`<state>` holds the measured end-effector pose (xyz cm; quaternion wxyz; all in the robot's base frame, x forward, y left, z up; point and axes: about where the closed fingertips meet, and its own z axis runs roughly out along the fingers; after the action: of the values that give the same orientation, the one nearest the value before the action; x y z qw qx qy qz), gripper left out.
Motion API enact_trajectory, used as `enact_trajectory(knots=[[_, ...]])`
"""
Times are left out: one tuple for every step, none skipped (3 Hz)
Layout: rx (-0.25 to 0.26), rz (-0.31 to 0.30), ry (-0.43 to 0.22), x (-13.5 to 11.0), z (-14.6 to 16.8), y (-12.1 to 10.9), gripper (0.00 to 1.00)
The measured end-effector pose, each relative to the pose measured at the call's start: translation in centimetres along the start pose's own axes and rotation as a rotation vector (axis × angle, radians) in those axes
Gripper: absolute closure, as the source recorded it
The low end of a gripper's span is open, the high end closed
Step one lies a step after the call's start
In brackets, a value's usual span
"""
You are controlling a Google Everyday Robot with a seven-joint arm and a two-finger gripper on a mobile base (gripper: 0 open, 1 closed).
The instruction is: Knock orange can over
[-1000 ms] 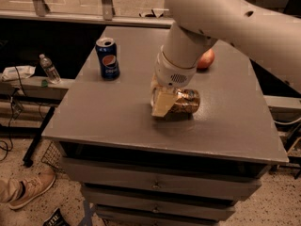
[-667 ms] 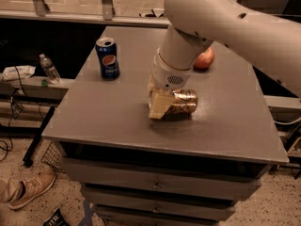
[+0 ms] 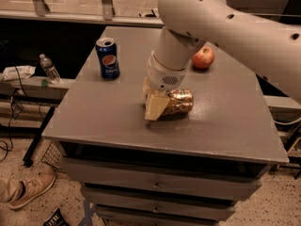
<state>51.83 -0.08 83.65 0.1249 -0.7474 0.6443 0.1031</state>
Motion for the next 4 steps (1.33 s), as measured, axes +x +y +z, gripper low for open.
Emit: enact_trajectory(knots=[[0.002, -0.001, 0.001, -0.06, 0.01, 0.04, 0.59], [0.001, -0.003, 0.001, -0.13, 0.05, 0.08, 0.35], [0.001, -0.005, 0.001, -0.20, 0.08, 0.11, 0.13], [0.001, -0.007, 0.002, -0.28, 0.12, 0.15, 0.00]])
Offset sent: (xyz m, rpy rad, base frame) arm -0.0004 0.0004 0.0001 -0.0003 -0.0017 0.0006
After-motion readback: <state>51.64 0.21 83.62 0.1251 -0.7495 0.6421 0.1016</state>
